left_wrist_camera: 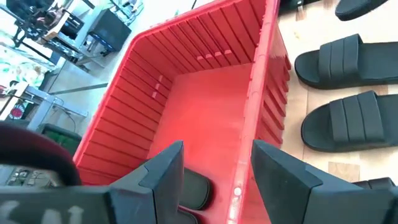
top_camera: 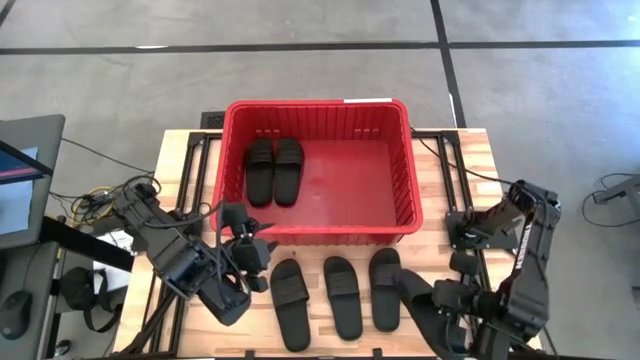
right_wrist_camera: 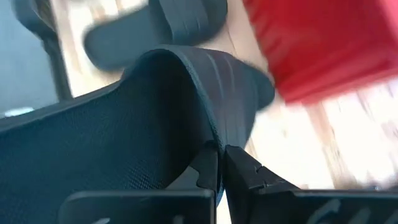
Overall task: Pick and place slides into bin
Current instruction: Put the black slides into the red bin
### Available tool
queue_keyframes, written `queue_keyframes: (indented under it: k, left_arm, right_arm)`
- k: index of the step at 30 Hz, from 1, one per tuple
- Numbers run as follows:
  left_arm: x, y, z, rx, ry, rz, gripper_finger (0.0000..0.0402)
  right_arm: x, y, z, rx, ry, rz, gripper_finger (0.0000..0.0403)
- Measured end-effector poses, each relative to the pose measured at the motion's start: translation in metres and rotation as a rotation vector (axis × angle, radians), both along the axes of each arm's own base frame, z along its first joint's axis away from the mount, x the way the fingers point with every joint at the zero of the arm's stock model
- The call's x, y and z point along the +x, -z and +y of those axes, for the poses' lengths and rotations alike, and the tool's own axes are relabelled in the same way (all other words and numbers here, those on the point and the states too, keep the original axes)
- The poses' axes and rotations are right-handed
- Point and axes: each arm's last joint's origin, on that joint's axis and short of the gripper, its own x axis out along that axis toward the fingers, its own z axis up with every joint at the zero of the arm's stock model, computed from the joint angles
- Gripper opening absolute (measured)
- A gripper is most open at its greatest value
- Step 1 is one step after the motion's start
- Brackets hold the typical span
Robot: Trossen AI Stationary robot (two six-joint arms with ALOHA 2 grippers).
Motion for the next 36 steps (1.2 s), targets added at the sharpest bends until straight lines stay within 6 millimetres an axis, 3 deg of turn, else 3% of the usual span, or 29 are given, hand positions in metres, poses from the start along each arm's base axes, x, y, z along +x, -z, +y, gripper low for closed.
queue_keyframes:
  k: [10,18,36]
  left_arm:
    - [-0.003,-0.003,0.002,-0.004,-0.002,-0.016,0.0177]
    - [-0.003,-0.004,0.002,0.007,-0.007,-0.027,0.0177]
    - [-0.005,-0.007,0.002,0.123,-0.015,-0.082,0.0177]
  right_arm:
    - [0.030,-0.051,-0.022,-0.056,-0.096,-0.186,0.0000]
    - [0.053,-0.078,-0.044,-0.162,-0.145,-0.252,0.0000]
    - [0.112,-0.086,-0.126,-0.365,-0.113,-0.085,0.0000]
